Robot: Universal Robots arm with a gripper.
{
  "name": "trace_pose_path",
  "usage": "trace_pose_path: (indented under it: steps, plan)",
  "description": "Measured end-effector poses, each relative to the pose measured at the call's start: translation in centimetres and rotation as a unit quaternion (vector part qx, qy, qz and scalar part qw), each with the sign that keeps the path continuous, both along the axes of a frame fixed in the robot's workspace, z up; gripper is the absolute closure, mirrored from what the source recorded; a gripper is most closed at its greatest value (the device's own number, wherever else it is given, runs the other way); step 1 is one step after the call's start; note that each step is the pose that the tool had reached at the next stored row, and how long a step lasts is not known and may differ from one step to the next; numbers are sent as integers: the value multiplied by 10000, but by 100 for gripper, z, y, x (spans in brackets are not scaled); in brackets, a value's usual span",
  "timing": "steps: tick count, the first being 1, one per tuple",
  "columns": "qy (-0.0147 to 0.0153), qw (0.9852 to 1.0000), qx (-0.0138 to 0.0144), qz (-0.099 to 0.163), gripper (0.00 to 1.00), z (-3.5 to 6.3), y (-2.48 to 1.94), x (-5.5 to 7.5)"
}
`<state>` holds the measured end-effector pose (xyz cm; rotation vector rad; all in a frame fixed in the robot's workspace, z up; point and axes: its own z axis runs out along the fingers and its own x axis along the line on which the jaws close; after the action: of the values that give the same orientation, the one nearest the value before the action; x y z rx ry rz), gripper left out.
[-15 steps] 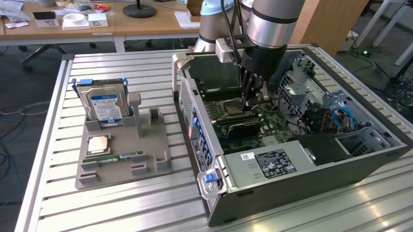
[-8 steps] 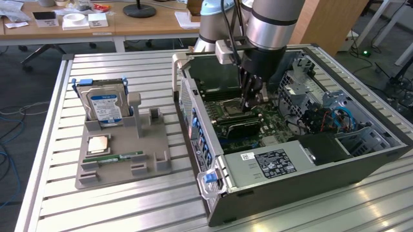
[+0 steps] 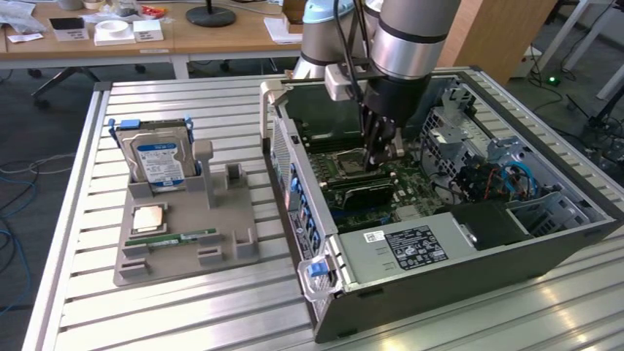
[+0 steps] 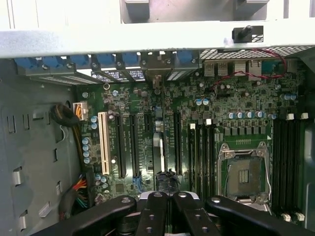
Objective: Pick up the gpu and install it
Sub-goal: 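Press down on the gpu until it lock into place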
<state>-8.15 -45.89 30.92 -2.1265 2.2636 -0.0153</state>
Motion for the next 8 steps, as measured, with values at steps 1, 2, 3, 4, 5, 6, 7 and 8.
trace_pose_path:
  steps: [1, 2, 3, 4, 5, 6, 7, 8]
  plan:
    - [0, 10000, 1, 0, 89, -8, 0, 0]
    - [0, 10000, 1, 0, 89, -17, 0, 0]
    - [0, 10000, 1, 0, 89, -26, 0, 0]
    - [0, 10000, 1, 0, 89, -37, 0, 0]
    - [0, 10000, 1, 0, 89, -48, 0, 1]
    - [0, 10000, 1, 0, 89, -59, 0, 1]
    - [0, 10000, 1, 0, 89, -69, 0, 1]
    - [0, 10000, 1, 0, 89, -80, 1, 1]
